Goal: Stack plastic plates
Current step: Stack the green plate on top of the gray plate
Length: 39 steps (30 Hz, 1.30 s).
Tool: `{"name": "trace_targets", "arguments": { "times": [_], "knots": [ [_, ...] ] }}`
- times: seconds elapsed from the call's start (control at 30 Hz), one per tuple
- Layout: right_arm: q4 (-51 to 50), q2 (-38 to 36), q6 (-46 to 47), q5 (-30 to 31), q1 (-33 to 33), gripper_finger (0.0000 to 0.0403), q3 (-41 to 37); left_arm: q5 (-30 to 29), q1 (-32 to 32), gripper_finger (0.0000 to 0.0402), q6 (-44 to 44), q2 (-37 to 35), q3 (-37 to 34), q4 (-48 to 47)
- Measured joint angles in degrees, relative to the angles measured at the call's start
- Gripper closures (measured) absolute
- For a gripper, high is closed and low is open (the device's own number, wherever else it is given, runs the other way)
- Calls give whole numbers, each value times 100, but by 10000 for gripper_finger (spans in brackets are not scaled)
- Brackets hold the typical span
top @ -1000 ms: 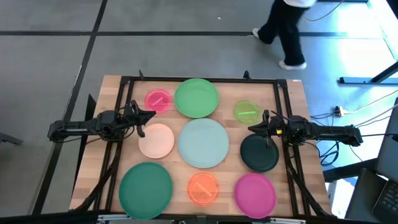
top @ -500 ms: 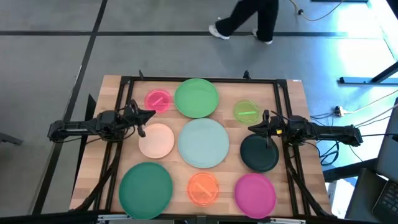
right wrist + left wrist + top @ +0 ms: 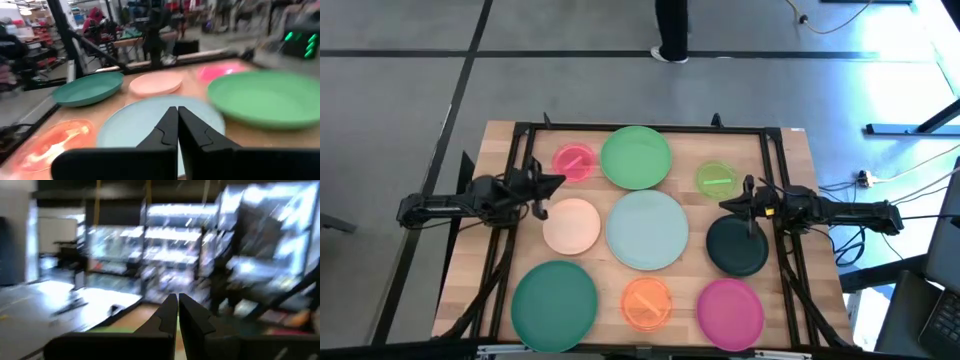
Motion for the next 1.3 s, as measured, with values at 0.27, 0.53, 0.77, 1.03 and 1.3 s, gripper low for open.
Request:
{"name": "trace_targets", "arguments": {
  "times": [0.27,0.53,0.77,1.03,1.3],
  "knots": [
    [594,28,1,682,0,402,4,1201,0,391,-144,0,2,600],
    [1264,314,-110,966,-2,402,11,1187,0,391,-78,48,0,745],
    [2555,1195,-784,1367,-2,402,15,1179,0,391,-75,550,0,1406],
    [2859,2117,-1396,1677,-2,402,608,1097,0,391,23,1653,0,2597],
    [2800,2555,-1399,1677,-2,402,684,915,0,391,-272,2674,2,3304]
  ]
}}
